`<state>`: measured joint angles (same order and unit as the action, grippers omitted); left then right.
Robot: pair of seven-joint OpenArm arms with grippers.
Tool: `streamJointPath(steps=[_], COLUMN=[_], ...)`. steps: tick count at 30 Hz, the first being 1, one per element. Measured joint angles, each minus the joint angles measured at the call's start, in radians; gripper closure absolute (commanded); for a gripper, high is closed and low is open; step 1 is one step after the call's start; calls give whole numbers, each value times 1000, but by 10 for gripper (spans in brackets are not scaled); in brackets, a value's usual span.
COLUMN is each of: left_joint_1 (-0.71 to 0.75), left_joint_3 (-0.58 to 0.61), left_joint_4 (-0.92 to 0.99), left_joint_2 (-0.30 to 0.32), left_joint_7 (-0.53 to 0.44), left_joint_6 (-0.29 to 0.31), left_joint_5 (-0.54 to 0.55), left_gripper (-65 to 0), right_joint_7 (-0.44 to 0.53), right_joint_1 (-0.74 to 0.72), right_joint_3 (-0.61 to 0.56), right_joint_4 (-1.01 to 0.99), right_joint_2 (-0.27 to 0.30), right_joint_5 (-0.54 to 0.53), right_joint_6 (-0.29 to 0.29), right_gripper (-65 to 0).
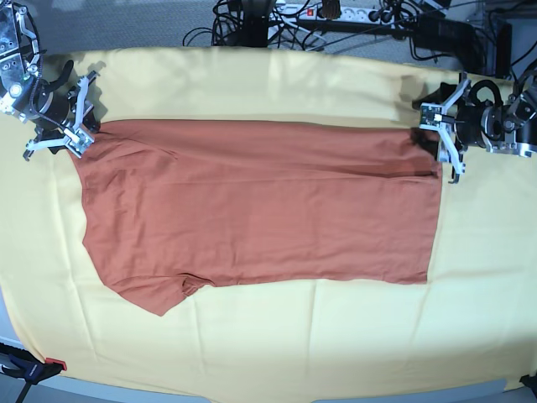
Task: Fold the T-shirt properly
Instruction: 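Hold the collar-side edge and adjust the grip with both grippers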
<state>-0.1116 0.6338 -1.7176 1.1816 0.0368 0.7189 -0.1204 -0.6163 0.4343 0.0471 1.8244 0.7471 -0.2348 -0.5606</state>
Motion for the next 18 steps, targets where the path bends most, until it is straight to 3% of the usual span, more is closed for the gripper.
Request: streamJointPath(steps=[1,2,5,10,18], left_joint_1=[0,0,1,0,-50], left_joint_3=[1,1,3,7,19], left_joint_4=[0,0,-2,-29,-74], left_joint_2=[-2,-3,-5,0,38], left_joint_7=[4,7,13,32,38], left_joint_6=[-1,-20,-76,-94,-83], left_joint_5=[-6,-13,-26,-47,-51], left_gripper=[-32,0,0,0,0], right_joint_7=[0,0,-32,-84,-84], right_joint_1=[0,-2,-21,-58,-63], right_joint_3=[0,0,-4,-5,-5], right_joint_4=[0,0,-5,-5,-5], right_joint_2=[0,0,-3,-2,10], right_joint_5=[0,0,0,11,14], right_joint_6=[11,19,19,-2,-33], right_gripper=[-219,-180,0,0,0])
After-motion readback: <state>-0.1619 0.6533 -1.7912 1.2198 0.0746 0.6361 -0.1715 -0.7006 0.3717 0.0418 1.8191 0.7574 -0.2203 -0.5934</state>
